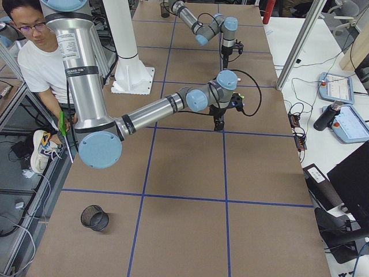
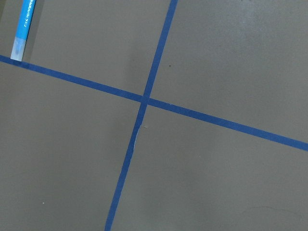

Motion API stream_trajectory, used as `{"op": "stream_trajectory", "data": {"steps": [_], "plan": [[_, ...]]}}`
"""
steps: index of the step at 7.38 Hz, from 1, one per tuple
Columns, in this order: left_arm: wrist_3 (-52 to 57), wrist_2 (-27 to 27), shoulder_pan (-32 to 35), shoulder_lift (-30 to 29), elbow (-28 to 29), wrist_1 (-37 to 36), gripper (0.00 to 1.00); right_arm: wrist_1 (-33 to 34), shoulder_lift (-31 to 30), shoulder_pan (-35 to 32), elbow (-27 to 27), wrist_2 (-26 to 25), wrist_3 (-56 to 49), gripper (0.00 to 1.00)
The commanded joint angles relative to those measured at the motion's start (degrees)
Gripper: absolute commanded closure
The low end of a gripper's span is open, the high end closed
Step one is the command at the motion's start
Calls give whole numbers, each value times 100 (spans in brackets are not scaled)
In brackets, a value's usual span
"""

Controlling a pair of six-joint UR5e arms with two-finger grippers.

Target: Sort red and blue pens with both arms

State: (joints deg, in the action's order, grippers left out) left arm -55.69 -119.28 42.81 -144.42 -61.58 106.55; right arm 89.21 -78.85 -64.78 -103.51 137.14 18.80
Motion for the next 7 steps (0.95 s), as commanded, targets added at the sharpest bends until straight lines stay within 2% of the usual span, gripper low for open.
{"op": "stream_trajectory", "data": {"steps": [1, 2, 4, 6, 7], "plan": [[-12, 306, -166, -78, 164, 103, 25, 0, 36, 62, 51, -20, 1, 0], [-12, 309, -176, -87, 164, 103, 30, 0, 71, 97, 59, -21, 1, 0], [-20, 387, -264, -87, 173, 112, 32, 0, 89, 141, 129, -21, 1, 0], [-20, 553, -316, -165, 427, 418, 35, 0, 159, 159, 209, -21, 1, 0], [-20, 598, -325, -192, 437, 419, 43, 0, 159, 168, 209, -21, 1, 0]]}}
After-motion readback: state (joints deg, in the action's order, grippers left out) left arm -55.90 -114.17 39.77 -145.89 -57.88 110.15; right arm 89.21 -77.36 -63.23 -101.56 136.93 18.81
